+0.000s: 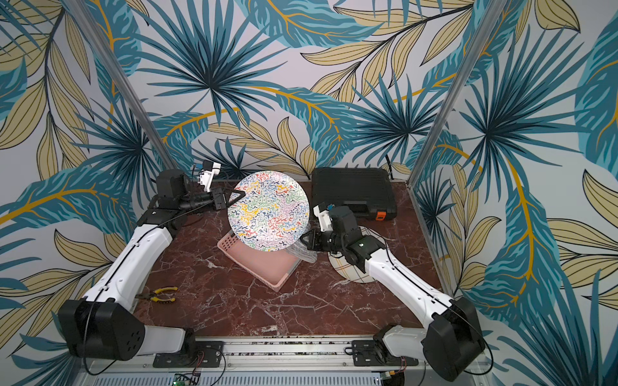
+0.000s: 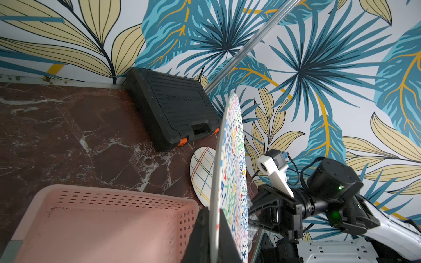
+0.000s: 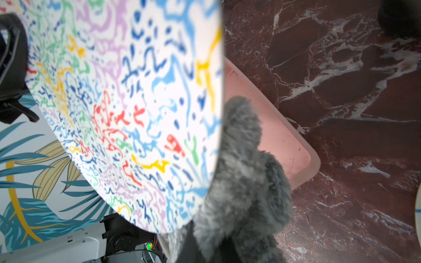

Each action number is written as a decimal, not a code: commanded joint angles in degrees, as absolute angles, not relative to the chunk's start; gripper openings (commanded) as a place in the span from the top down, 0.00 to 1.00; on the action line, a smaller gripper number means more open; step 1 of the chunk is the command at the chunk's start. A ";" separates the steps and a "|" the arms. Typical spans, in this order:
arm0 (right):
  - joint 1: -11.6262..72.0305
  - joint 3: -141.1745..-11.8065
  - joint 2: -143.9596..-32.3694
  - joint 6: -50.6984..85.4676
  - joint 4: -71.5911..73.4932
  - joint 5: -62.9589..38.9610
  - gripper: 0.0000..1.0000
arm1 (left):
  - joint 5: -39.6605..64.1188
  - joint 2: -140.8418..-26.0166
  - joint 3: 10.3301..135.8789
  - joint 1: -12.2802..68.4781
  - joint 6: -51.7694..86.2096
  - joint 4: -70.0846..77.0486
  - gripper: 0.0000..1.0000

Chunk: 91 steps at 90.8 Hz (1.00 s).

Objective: Wipe the wet plate dry
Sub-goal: Wipe the plate with towel.

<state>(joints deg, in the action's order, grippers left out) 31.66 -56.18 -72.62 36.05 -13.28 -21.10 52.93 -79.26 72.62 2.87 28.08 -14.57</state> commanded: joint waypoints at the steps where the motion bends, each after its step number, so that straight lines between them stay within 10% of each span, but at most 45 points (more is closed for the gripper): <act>1: 36.08 -55.18 -70.99 29.67 -7.05 -13.75 1.00 | 52.66 -80.04 71.31 2.81 28.82 -10.97 1.00; 91: 61.31 -54.46 -80.07 15.16 16.80 28.50 1.00 | 59.05 -81.59 68.98 2.81 35.31 -7.45 1.00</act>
<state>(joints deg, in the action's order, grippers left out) 60.36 -51.20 -78.52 18.24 7.14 21.06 56.42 -82.32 69.97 2.15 37.04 -8.25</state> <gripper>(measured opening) 0.077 0.073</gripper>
